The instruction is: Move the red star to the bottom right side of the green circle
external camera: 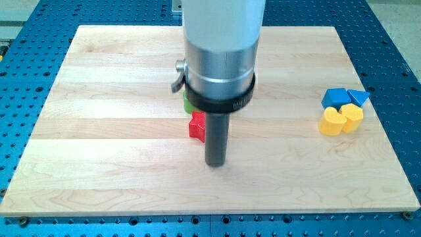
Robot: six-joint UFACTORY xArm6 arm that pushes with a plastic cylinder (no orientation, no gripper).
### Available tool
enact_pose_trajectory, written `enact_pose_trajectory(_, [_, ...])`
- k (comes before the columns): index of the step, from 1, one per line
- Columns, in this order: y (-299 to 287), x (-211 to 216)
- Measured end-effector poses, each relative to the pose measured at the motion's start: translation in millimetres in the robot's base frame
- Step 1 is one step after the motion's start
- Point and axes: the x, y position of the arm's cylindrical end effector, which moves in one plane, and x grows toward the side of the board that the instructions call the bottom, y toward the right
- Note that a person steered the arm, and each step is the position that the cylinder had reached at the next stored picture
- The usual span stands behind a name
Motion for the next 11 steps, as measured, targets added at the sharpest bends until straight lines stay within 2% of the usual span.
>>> enact_pose_trajectory(1, [-34.6, 11.6])
enact_pose_trajectory(4, [5.9, -75.4])
enact_pose_trajectory(5, [5.9, -80.7])
enact_pose_trajectory(6, [6.6, -81.4])
enact_pose_trajectory(9, [72.4, -84.9])
enact_pose_trajectory(10, [72.4, -78.0])
enact_pose_trajectory(11, [72.4, -40.0])
